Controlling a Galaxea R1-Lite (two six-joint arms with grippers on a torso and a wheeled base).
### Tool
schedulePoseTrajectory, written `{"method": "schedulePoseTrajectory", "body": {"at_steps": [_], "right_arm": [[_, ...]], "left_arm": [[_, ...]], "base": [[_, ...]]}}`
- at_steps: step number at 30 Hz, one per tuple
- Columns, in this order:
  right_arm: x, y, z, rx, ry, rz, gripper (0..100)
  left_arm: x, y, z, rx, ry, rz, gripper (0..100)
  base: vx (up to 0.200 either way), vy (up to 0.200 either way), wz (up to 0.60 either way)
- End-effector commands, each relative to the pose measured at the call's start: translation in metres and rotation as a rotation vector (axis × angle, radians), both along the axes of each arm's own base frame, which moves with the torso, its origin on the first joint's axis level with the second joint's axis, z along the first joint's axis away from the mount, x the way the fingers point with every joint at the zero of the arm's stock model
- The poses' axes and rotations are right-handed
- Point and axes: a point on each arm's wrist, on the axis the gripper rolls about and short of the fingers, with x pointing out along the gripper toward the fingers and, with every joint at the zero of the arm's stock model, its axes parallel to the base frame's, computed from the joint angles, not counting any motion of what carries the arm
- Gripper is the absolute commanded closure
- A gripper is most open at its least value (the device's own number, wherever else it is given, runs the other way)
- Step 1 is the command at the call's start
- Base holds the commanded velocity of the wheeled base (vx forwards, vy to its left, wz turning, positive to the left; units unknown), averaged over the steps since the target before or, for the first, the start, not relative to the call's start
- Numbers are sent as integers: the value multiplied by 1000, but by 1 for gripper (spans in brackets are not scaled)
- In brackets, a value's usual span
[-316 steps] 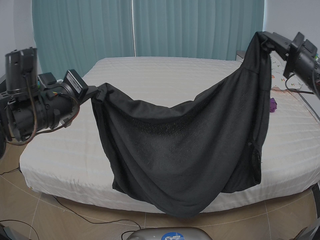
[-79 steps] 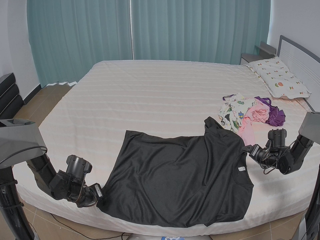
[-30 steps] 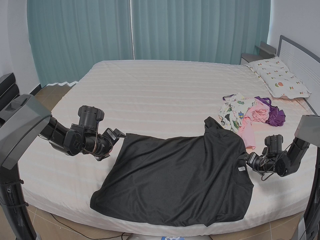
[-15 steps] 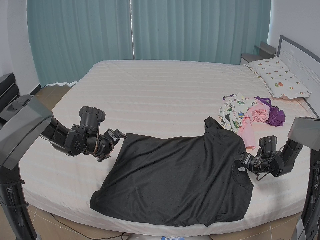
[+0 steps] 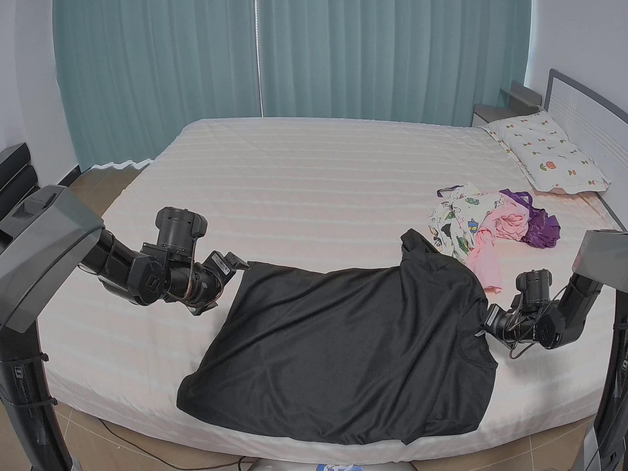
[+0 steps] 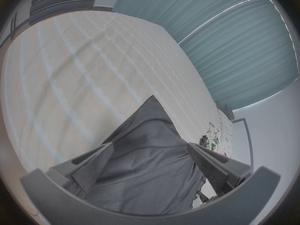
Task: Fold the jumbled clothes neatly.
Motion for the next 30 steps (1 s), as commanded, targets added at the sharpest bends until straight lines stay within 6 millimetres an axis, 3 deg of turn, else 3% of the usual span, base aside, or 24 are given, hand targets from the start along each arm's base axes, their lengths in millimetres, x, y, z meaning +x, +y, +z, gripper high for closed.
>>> {"method": "schedulePoseTrajectory", "body": {"at_steps": [1,6,12,13,23,30], "right_arm": [[-1,-11,8,-9,-21,-26,100],[-2,-23,14,-21,-36,-61,100],[-4,-36,14,-63,-42,-68,100],[-4,-36,14,-65,-41,-70,0],[-10,-18,14,-54,-28,-29,0],[-11,-12,16,-52,-32,-12,0]], "left_arm": [[8,0,2,-5,-20,5,0],[26,-3,-3,-3,-45,8,0],[62,-8,-7,13,-96,-3,0],[68,-10,-11,21,-99,-10,0],[107,-17,-41,118,-93,-22,0],[112,-20,-46,135,-102,-10,0]], "base": [[0,0,0],[0,0,0],[0,0,0],[0,0,0],[0,0,0],[0,0,0]]}}
